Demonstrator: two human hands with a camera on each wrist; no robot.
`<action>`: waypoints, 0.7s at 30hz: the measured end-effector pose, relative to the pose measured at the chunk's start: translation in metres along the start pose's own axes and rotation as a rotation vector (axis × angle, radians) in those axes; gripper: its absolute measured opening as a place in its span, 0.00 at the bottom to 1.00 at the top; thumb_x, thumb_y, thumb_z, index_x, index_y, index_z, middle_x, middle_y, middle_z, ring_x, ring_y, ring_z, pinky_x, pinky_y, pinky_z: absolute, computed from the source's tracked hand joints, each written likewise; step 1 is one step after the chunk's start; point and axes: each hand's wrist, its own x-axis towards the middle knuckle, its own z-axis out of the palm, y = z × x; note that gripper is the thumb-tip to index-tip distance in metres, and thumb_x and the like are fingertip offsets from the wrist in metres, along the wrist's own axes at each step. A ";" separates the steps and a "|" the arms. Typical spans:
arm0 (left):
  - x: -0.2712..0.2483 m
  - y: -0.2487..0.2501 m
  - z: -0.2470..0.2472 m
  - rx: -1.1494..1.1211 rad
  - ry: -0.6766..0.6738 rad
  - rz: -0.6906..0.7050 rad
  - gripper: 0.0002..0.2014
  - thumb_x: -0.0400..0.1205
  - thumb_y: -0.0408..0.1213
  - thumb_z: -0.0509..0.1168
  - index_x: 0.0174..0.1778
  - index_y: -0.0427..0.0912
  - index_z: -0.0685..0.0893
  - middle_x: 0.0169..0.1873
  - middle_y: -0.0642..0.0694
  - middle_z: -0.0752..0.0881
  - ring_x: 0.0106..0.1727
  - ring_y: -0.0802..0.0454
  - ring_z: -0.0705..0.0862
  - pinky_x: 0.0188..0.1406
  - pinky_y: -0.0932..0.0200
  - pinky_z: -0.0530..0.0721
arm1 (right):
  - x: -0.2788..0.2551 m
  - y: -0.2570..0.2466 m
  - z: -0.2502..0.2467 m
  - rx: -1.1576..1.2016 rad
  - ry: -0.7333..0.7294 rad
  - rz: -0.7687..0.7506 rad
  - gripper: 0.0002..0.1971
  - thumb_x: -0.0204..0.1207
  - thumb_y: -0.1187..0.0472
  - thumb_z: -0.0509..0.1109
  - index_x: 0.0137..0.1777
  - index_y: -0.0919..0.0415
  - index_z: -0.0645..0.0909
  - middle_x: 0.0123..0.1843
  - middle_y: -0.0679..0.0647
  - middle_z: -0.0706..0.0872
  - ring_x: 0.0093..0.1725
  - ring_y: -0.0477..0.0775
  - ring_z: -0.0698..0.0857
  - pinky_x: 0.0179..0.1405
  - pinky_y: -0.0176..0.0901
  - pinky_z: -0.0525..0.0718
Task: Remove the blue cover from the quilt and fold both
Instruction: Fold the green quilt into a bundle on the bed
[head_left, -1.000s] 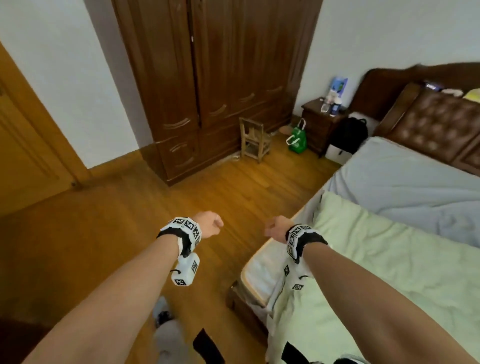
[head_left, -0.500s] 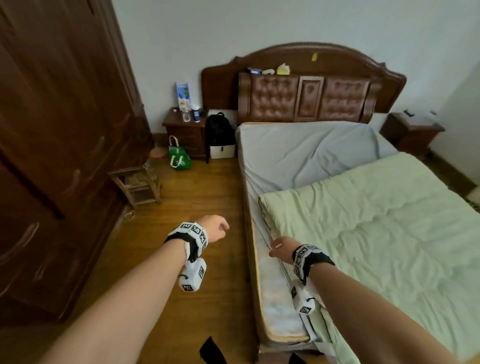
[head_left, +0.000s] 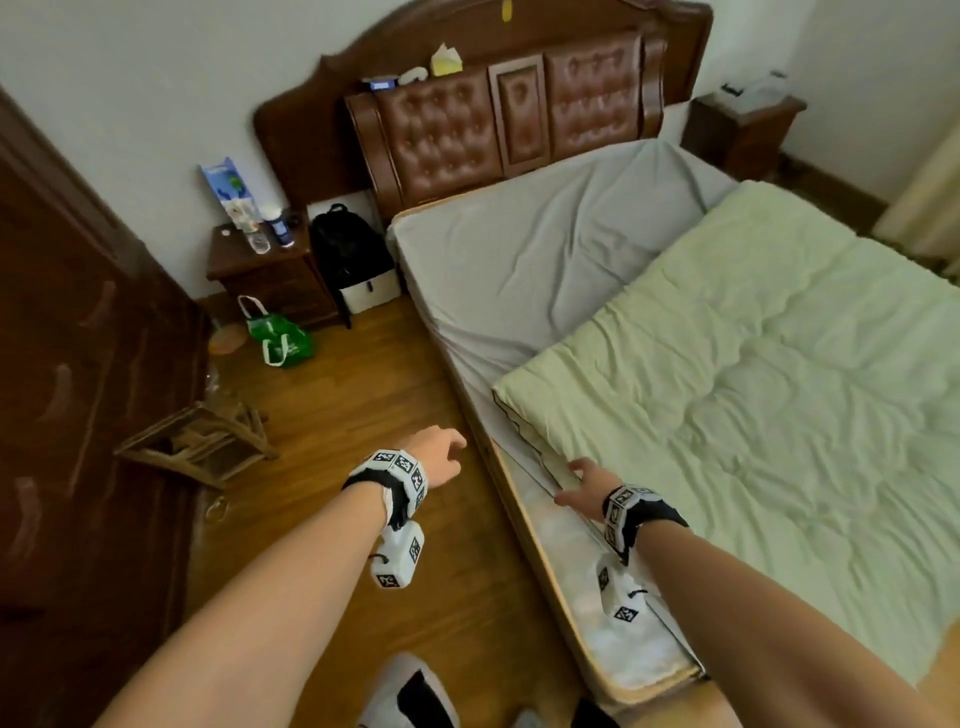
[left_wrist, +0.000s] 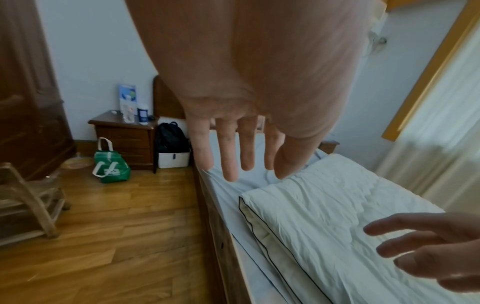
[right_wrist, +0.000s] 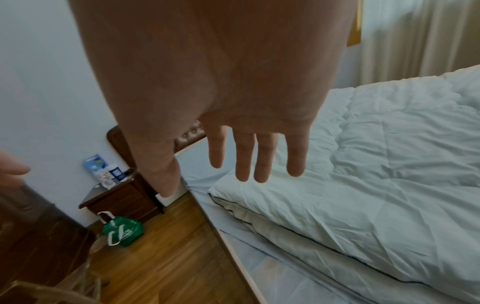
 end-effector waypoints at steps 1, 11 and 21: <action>0.021 0.005 -0.003 0.025 -0.026 0.011 0.23 0.82 0.44 0.64 0.75 0.58 0.73 0.72 0.52 0.76 0.64 0.48 0.81 0.59 0.52 0.82 | 0.013 0.003 -0.006 0.017 0.005 0.017 0.38 0.74 0.45 0.74 0.81 0.52 0.64 0.75 0.58 0.77 0.71 0.61 0.79 0.66 0.49 0.78; 0.335 0.040 0.028 0.082 -0.090 0.062 0.29 0.82 0.56 0.59 0.76 0.46 0.70 0.72 0.40 0.73 0.71 0.39 0.73 0.63 0.43 0.75 | 0.264 0.019 -0.012 0.120 0.008 0.163 0.46 0.69 0.40 0.77 0.84 0.46 0.58 0.80 0.58 0.69 0.76 0.67 0.71 0.74 0.57 0.73; 0.607 0.025 0.118 -0.128 -0.622 -0.089 0.44 0.68 0.59 0.77 0.73 0.36 0.72 0.68 0.37 0.80 0.67 0.37 0.80 0.60 0.55 0.77 | 0.468 0.007 0.067 0.262 -0.121 0.565 0.71 0.53 0.41 0.86 0.84 0.42 0.33 0.86 0.58 0.42 0.84 0.71 0.43 0.82 0.68 0.54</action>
